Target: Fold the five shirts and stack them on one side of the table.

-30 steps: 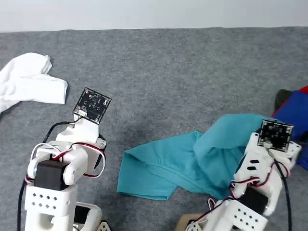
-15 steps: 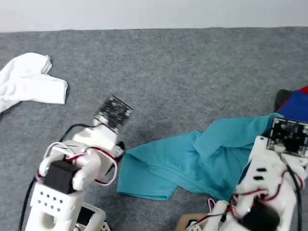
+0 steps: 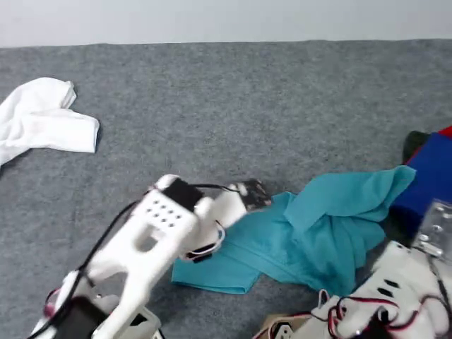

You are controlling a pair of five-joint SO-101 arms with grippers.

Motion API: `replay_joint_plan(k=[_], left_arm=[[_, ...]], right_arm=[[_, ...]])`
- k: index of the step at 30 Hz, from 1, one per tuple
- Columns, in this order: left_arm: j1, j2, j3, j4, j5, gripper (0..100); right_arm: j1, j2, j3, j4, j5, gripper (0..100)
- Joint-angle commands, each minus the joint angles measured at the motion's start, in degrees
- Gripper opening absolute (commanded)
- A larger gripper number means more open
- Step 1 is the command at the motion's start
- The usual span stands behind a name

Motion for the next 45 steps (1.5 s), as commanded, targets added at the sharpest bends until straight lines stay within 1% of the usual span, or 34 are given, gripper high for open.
replay_joint_plan(k=[1, 4, 6, 8, 11, 15, 23, 28, 31, 35, 36, 41, 45], left_arm=[[1.67, 3.87, -4.7, 1.14, -3.16, 10], [1.67, 6.24, -6.2, -0.44, -5.27, 10], [1.85, 7.3, -7.08, -1.41, -5.54, 13], [1.85, 8.26, -7.96, -3.08, -5.54, 16], [1.85, 10.2, -8.92, -5.8, -5.54, 17], [1.85, 13.89, -11.74, -7.91, -5.54, 17], [1.93, 25.93, -19.3, -7.74, -5.54, 17], [1.76, 31.91, -20.09, -7.74, -5.36, 17], [1.41, 33.49, -20.18, -7.91, -5.27, 12], [-0.35, 32.44, -21.23, -7.65, -5.27, 1], [-1.14, 31.74, -21.67, -7.3, -5.27, 0], [-6.15, 25.76, -26.33, -1.67, -5.45, 0], [-12.66, 21.36, -31.78, 1.93, -5.54, 0]], right_arm=[[7.34, 0.92, -2.46, 0.22, 3.69, 32.0], [11.38, 0.92, -2.46, 0.22, 7.03, 32.0], [13.67, 0.84, -2.64, 0.22, 8.53, 32.0], [15.43, 0.84, -2.73, 0.22, 9.58, 32.0], [17.01, 0.84, -2.73, 0.22, 9.76, 32.0], [17.27, 0.57, -2.9, 0.22, 10.46, 32.0], [17.01, -5.32, -2.81, 0.22, 10.73, 32.0], [17.19, -6.02, -2.64, 0.22, 13.71, 32.0], [17.27, -6.2, -2.64, 0.22, 13.71, 32.0], [17.27, -6.2, -2.55, 0.22, 13.71, 32.0], [17.27, -6.11, -2.55, 0.22, 13.71, 32.0], [17.27, -6.11, -2.55, 0.22, 13.71, 32.0], [17.27, -6.02, -2.46, 0.22, 13.71, 32.0]])
